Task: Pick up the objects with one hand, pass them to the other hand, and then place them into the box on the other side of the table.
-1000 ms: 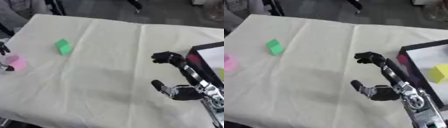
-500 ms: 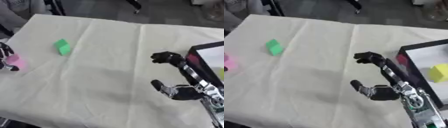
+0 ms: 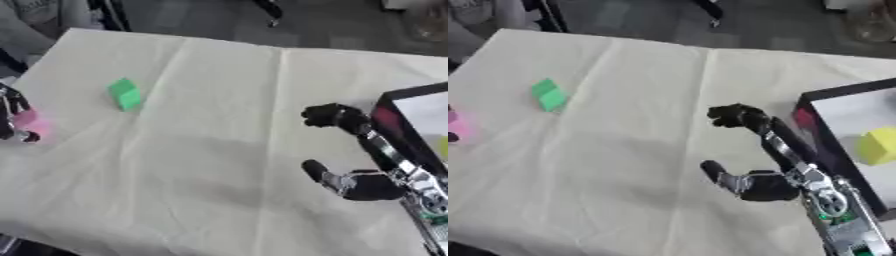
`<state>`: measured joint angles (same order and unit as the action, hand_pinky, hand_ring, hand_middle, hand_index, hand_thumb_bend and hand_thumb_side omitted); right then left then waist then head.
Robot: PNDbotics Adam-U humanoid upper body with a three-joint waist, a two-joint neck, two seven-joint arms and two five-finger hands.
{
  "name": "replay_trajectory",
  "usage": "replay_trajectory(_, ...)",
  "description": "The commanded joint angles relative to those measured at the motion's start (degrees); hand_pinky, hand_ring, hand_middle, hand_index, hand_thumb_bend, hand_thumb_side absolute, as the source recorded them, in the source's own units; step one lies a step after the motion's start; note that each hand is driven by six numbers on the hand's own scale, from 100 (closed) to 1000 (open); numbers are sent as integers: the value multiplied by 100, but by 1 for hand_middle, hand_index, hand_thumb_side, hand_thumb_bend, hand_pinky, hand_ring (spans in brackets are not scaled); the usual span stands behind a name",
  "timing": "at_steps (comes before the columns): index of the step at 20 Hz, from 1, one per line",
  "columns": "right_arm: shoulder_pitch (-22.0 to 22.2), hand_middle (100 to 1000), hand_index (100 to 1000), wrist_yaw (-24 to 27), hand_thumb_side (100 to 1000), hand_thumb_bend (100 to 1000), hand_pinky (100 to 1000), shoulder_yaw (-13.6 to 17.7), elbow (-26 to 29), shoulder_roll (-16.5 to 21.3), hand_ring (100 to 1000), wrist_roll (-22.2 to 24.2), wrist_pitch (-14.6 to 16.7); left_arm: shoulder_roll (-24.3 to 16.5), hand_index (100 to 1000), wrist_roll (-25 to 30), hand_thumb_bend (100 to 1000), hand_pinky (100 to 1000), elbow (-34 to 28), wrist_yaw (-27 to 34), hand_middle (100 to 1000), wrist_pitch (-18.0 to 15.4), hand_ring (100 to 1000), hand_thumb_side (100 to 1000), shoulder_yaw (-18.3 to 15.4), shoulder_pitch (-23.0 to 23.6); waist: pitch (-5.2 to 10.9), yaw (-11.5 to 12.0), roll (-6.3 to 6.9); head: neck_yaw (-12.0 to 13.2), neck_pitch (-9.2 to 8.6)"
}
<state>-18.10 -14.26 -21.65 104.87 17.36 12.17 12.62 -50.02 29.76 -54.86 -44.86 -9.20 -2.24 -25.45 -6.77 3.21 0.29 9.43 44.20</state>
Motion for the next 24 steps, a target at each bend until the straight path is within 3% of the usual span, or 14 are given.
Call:
replay_trajectory(1,-42,789,877,40,443,354,819,12,115,36,789,14,7,-132,759,-101,594,811,2,-74,594,11,609,358,3,-56,137,8,15,1,-9)
replay_trajectory(12,-16,791,878,40,444,345,819,1,105,55,790,20,8,-521,826,-198,642,845,-380,-215,672,101,680,402,-182,-88,142,35,37,-2,-9)
replay_trajectory(24,-44,791,878,40,445,346,819,4,122,53,790,26,-1,-315,855,-164,648,856,-76,-419,718,115,720,415,-119,-171,115,4,-3,5,-9)
